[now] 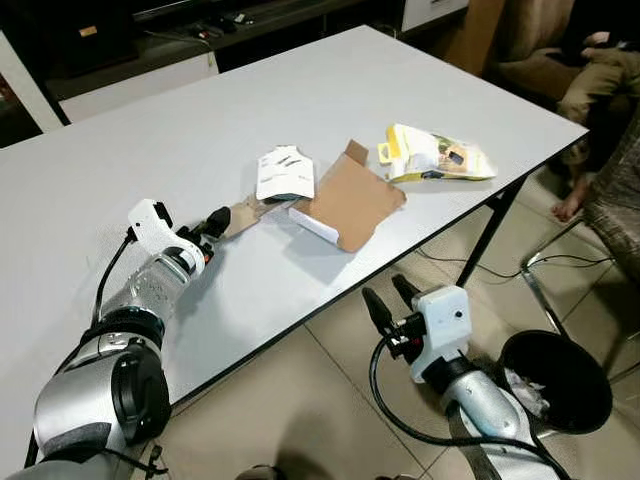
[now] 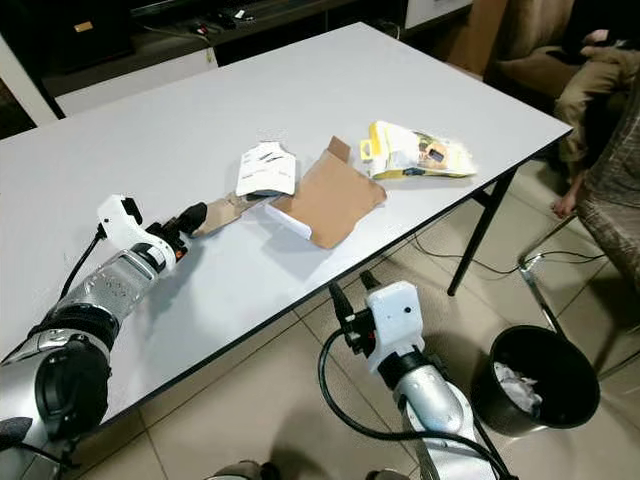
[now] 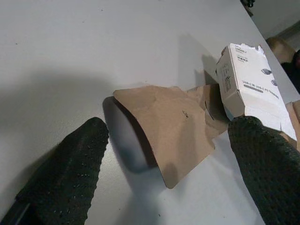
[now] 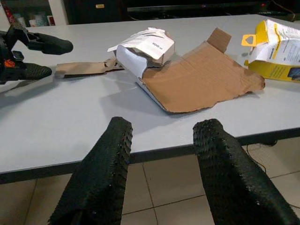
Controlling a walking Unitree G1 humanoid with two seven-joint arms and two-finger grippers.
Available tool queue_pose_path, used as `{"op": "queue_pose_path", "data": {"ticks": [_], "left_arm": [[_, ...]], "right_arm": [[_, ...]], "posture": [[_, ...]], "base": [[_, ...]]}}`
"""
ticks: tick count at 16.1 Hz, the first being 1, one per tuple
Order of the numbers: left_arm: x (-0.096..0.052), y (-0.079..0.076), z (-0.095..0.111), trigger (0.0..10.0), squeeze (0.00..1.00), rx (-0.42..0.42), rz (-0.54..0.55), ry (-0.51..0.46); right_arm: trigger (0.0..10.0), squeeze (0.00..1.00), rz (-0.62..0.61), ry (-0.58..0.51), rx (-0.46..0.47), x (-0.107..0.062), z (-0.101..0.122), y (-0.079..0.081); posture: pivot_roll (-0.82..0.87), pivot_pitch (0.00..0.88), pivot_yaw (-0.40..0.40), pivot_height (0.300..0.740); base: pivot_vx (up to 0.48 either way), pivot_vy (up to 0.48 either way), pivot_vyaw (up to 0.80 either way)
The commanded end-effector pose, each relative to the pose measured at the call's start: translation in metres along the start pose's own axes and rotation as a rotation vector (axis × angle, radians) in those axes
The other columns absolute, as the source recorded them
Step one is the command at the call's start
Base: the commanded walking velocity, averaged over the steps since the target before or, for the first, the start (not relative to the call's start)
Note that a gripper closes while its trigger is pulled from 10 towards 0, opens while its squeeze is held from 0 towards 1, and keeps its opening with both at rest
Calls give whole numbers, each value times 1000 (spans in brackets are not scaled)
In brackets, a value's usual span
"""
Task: Picking trash to rubbish bin
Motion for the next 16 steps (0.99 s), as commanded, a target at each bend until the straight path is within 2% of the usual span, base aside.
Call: {"op": "queue_pose_path", "data": {"ticks": [1, 3, 4, 5, 6, 7, 12, 16], "left_arm": [[0, -2, -13, 10000, 0, -30, 3, 53], [1, -1, -14, 10000, 0, -64, 12, 56], [1, -3, -16, 8627, 0, -77, 10, 56], [1, -4, -17, 4784, 0, -82, 5, 57], [2, -6, -18, 2784, 0, -86, -2, 59], [2, -8, -20, 0, 0, -83, -12, 64], [4, -17, -20, 0, 0, -110, -54, 59], [4, -18, -20, 0, 0, -140, -73, 49]], "right_arm": [[10000, 0, -4, -13, -2, -1, 4, 2], [10000, 0, 8, -2, 10, -1, 3, 5], [10000, 0, 24, 8, 14, -2, 1, 8], [10000, 0, 23, 8, 15, -3, 1, 8], [10000, 0, 20, 7, 14, -3, 1, 8], [10000, 0, 16, 6, 13, -3, 1, 8], [10000, 0, 13, 12, 9, -4, 1, 8], [10000, 0, 9, 14, 8, -4, -1, 8]], "posture": [[-64, 113, 84, 740], [-68, 112, 88, 740], [-70, 115, 97, 740], [-70, 115, 97, 740], [-70, 115, 97, 740], [-70, 115, 97, 740], [-80, 110, 110, 740], [-82, 100, 113, 740]], "base": [[0, 0, 0], [0, 0, 0], [0, 0, 0], [0, 0, 0], [0, 0, 0], [0, 0, 0], [0, 0, 0], [0, 0, 0]]}}
Point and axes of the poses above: a point about 5 cm out from each wrist's last joint towards the gripper, its own x axis pointing out of the wrist towards the gripper, its own z axis along the axis of the wrist's last joint, y = z × x, the point moved 3 cm from there along x, pointing out of the wrist towards the gripper, and after that the axes turned 12 degrees about x, right-handed, at the moved point
